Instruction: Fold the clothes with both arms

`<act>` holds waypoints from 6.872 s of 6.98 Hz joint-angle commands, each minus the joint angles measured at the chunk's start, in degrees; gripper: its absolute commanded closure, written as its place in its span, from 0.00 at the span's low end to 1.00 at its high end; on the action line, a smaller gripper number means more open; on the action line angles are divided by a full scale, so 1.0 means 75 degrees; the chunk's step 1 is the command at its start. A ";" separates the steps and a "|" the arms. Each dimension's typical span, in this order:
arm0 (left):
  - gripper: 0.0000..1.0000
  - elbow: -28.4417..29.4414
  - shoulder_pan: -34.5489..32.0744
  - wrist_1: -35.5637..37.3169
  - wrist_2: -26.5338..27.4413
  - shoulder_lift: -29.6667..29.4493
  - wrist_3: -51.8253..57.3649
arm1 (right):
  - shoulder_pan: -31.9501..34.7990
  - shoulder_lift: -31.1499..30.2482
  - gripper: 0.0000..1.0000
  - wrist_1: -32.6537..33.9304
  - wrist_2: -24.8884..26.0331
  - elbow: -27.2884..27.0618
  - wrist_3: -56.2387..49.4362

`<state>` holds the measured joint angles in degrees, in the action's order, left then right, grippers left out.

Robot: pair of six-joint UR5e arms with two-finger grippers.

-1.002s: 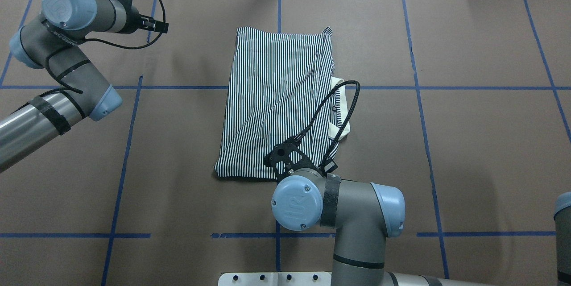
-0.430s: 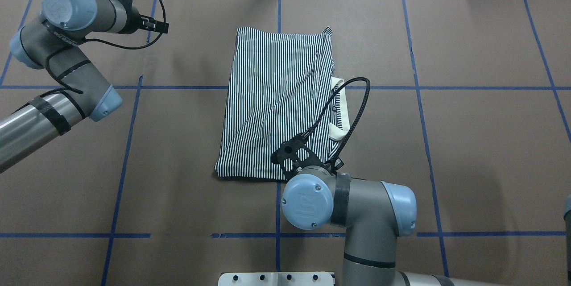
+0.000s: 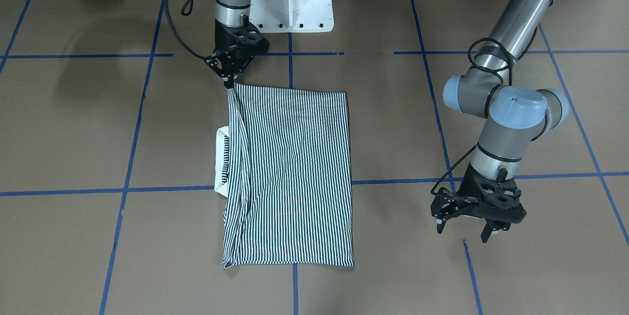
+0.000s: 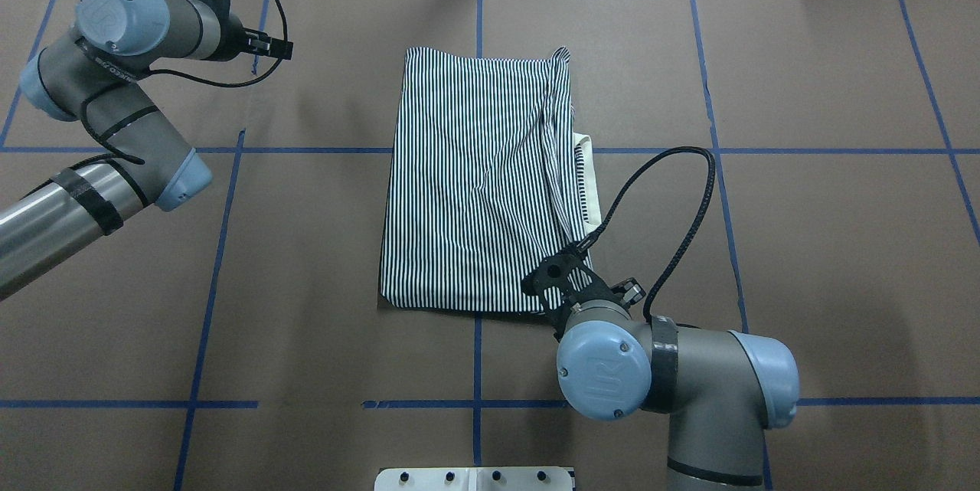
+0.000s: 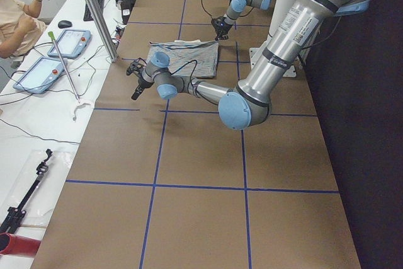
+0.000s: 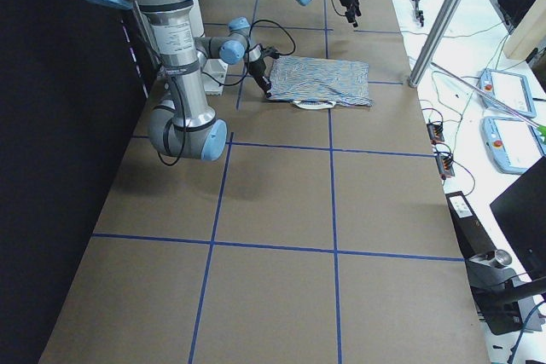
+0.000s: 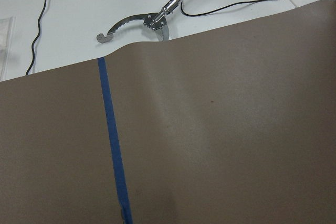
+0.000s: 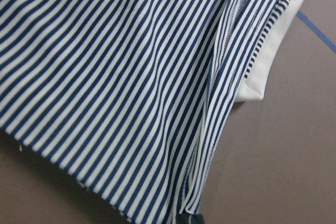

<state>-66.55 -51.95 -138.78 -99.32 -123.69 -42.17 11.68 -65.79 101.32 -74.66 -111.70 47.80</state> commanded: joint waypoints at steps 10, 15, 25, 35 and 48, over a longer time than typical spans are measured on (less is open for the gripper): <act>0.00 -0.0009 0.0025 0.0000 -0.0012 0.0027 -0.0002 | 0.1290 0.1295 0.45 -0.1204 -0.0756 0.1919 0.0331; 0.00 -0.0009 0.0025 0.0000 -0.0012 0.0039 0.0010 | 0.1278 0.1166 0.86 -0.1123 -0.1014 0.1873 0.0272; 0.00 -0.0009 0.0025 0.0000 -0.0012 0.0063 -0.0002 | 0.1395 -0.0018 0.00 -0.1216 -0.0943 0.0971 0.0284; 0.00 -0.5306 0.3826 0.2344 0.1435 0.1668 -0.6102 | 0.2181 -0.2045 0.00 -0.6174 -0.1916 -0.0084 0.5076; 0.44 -0.4357 0.4735 0.2285 0.1910 0.1352 -0.7233 | 0.2169 -0.2045 0.00 -0.6174 -0.1775 -0.0049 0.5088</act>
<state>-99.30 -16.90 -121.62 -84.98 -113.27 -96.42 27.95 -81.11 55.02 -87.98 -112.06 85.96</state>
